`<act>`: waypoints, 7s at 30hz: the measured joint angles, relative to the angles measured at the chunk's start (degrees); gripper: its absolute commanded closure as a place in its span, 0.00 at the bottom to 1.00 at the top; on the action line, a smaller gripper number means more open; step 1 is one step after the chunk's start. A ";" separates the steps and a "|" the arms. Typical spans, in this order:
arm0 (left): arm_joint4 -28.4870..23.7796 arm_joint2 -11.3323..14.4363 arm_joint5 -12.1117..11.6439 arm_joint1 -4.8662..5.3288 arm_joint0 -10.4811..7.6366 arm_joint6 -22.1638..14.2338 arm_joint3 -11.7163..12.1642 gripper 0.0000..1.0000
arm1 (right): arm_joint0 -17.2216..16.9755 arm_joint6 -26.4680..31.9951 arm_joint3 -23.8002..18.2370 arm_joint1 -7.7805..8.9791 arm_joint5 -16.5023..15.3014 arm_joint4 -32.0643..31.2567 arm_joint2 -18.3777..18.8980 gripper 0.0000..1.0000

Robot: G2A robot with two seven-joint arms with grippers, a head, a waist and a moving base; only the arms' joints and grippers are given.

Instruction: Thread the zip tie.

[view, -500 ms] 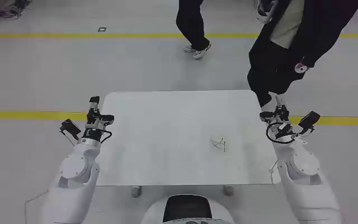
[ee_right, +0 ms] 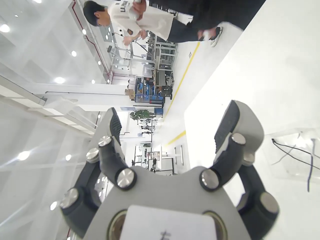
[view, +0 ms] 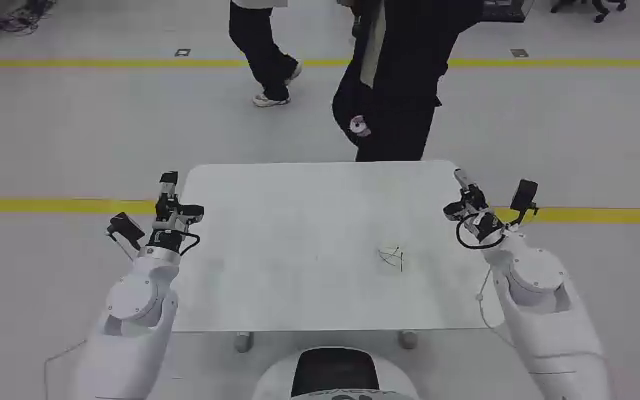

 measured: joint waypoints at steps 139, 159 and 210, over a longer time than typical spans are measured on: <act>0.00 0.00 0.00 0.00 0.00 0.00 0.00 0.00 | 36.19 64.98 36.68 -18.93 8.40 -85.94 -23.81 0.00; 0.00 0.00 0.00 0.00 0.00 0.00 0.00 0.00 | 27.55 64.98 31.69 -29.84 8.40 -103.43 -8.32 0.00; 0.00 0.00 0.00 0.00 0.00 0.00 0.00 0.00 | 30.33 61.81 41.64 -31.21 8.40 -102.35 -2.24 0.66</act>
